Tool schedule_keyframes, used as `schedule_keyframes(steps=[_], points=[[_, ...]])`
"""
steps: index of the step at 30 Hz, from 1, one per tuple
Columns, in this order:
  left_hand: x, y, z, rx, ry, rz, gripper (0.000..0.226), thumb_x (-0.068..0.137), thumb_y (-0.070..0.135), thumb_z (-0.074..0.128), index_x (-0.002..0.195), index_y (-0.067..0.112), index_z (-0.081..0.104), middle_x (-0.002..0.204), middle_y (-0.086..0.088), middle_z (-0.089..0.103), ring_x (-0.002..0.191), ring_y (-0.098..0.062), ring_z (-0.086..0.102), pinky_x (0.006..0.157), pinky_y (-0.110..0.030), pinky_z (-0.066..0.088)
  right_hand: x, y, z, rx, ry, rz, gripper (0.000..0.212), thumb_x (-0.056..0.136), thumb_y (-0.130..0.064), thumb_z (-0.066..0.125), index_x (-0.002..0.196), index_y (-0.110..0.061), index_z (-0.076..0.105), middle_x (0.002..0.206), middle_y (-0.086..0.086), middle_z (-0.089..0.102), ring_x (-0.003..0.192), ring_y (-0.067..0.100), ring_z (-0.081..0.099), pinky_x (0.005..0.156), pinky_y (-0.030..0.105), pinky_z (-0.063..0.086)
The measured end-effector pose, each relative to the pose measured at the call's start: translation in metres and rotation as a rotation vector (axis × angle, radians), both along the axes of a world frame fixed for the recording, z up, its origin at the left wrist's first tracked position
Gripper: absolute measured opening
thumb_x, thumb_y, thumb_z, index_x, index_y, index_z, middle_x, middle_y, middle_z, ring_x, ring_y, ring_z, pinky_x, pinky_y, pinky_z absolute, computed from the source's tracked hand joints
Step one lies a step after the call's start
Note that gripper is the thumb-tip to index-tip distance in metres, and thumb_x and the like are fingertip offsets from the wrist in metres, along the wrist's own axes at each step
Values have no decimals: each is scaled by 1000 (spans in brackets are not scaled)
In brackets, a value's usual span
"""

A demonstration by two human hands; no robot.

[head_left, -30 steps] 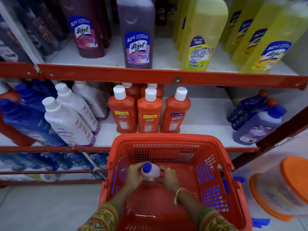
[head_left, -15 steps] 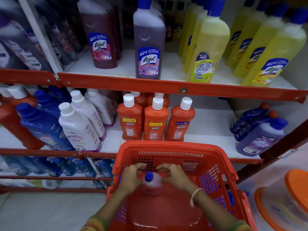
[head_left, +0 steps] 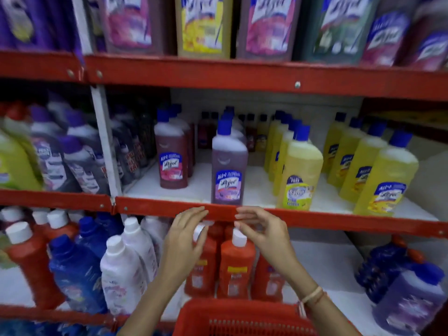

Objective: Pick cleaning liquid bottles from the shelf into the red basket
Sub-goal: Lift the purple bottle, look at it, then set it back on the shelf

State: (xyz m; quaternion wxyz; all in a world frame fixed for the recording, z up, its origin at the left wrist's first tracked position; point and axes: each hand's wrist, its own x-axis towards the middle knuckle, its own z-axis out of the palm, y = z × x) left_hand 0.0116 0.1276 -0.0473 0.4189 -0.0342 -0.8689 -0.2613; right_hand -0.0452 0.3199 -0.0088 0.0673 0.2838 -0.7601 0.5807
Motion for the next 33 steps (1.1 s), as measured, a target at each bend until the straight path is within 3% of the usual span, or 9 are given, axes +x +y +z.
schedule_keyframes(steps=[3,5,8,11,13,19,23,28,33], points=[[-25,-9,18,-78,73,101,36,89,27,47,119,11,59,127,-7,59,120,-22,49,103,-45,39,-18,-15,30,-110,103,-74,26,81,-8,74,106,-11,68,101,5,75,86,7,70,70,8,51],[-39,-15,23,-118,24,174,41,90,32,39,121,11,57,130,-8,57,123,-24,48,104,-52,37,-28,-24,43,-159,164,-123,33,82,-10,73,113,-14,64,110,2,70,97,5,66,75,9,52],[-55,-24,23,-168,-109,293,48,91,40,32,124,15,56,133,-6,57,126,-23,47,104,-56,32,-51,-37,54,-140,239,-219,54,79,-22,77,126,-21,51,125,-5,56,115,8,56,93,28,53],[-63,-33,15,-224,-231,354,53,93,47,24,117,17,62,129,-7,61,124,-24,52,104,-59,32,-78,-52,57,-85,116,-141,88,64,-42,85,136,-27,36,135,-2,49,123,13,51,101,37,49],[-65,-38,9,-241,-277,354,62,96,49,11,111,20,64,127,-5,62,123,-23,52,108,-56,23,-92,-62,56,-105,-45,-39,102,52,-52,88,135,-33,31,133,1,56,117,16,59,95,43,55],[-65,-45,5,-233,-286,289,57,97,49,8,117,28,57,131,0,58,126,-19,47,109,-49,13,-102,-75,47,-253,-118,33,82,57,-35,91,126,-26,48,115,1,69,99,13,70,84,37,61],[-66,-48,5,-259,-299,283,56,97,51,8,120,30,55,135,0,55,129,-19,44,109,-48,15,-88,-78,51,-315,32,-116,63,63,-33,88,112,-34,49,110,-2,67,96,8,68,75,24,60],[-65,-50,5,-272,-312,284,56,96,53,9,124,31,53,138,-1,52,131,-21,42,110,-49,13,-59,-67,73,-193,442,-451,66,71,-41,82,123,-19,47,115,4,63,103,20,60,80,35,56],[-61,-48,7,-296,-371,290,62,96,54,4,124,30,54,134,-4,56,128,-24,47,108,-50,15,-27,-43,86,5,776,-735,65,74,-36,81,123,-14,44,99,12,63,87,29,60,64,35,53]])
